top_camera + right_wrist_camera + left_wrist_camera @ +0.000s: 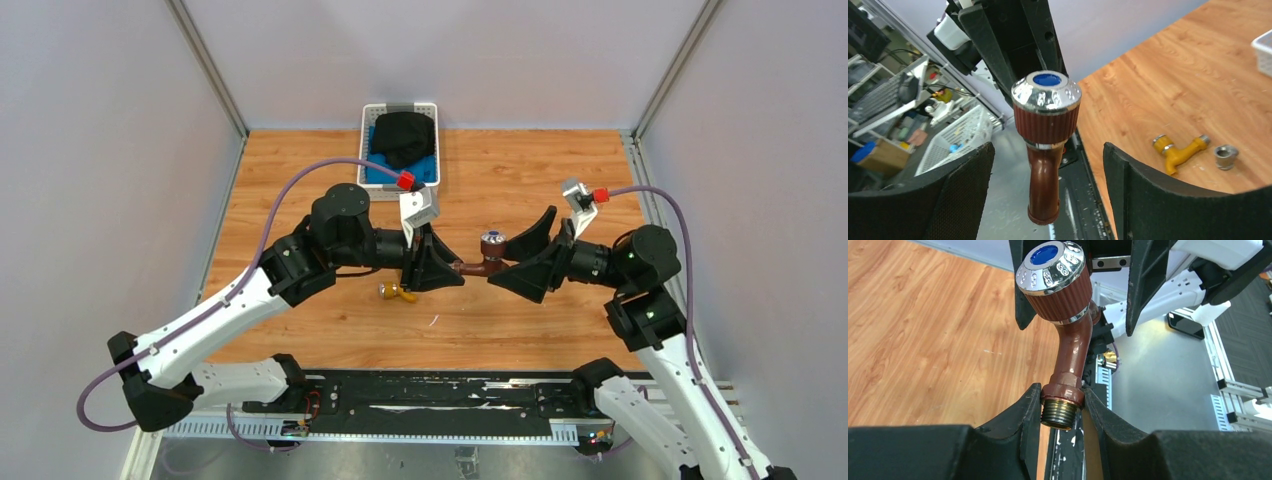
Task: Install the water faucets
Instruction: Adjust the water faucet.
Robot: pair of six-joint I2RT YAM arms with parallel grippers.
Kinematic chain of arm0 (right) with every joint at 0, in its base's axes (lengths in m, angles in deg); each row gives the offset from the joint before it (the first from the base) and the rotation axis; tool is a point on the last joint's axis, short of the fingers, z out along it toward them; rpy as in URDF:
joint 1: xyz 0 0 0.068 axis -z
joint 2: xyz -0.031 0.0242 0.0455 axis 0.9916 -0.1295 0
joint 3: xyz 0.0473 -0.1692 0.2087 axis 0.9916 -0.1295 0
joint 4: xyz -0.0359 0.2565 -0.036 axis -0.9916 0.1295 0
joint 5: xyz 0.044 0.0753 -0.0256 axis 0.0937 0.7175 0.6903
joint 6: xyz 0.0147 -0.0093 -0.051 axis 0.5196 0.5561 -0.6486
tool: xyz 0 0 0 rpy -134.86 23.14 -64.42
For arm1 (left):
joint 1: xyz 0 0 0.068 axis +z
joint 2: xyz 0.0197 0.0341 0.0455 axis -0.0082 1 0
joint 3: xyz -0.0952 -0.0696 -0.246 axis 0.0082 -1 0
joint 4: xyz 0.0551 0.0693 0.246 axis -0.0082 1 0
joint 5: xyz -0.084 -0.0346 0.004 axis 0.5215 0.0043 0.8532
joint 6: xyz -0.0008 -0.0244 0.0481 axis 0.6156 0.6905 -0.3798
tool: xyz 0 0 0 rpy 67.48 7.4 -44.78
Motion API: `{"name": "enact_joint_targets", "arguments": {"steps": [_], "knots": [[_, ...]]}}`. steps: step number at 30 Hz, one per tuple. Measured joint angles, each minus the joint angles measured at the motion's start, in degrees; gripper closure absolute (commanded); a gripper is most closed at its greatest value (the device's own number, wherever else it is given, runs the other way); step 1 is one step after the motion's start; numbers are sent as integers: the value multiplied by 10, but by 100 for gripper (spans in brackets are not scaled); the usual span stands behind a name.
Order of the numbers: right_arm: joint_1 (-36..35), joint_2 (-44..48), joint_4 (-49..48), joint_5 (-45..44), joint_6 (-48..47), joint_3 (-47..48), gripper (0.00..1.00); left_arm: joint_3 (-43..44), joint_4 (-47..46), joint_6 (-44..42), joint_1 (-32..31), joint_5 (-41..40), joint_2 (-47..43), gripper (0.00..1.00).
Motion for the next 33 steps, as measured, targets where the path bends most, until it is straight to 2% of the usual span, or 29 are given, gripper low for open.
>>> {"name": "enact_joint_targets", "arguments": {"steps": [3,8,11,15,24,30,33], "knots": [[0,-15,-14,18,29,-1,21,0,9,-6,0,4,2,100],[0,-30,-82,18,112,-38,31,2,10,-7,0,8,13,100],[-3,-37,-89,17,133,-44,38,2,10,-7,0,8,21,100],[-12,-37,-83,14,133,-42,54,3,10,-7,0,9,27,100],[-34,-38,-74,11,130,-40,57,7,8,-2,0,12,35,100],[-59,-38,-69,-7,112,-40,79,11,9,5,0,18,38,100],[-69,-39,-65,-17,100,-40,81,11,12,9,1,23,39,100]]}}
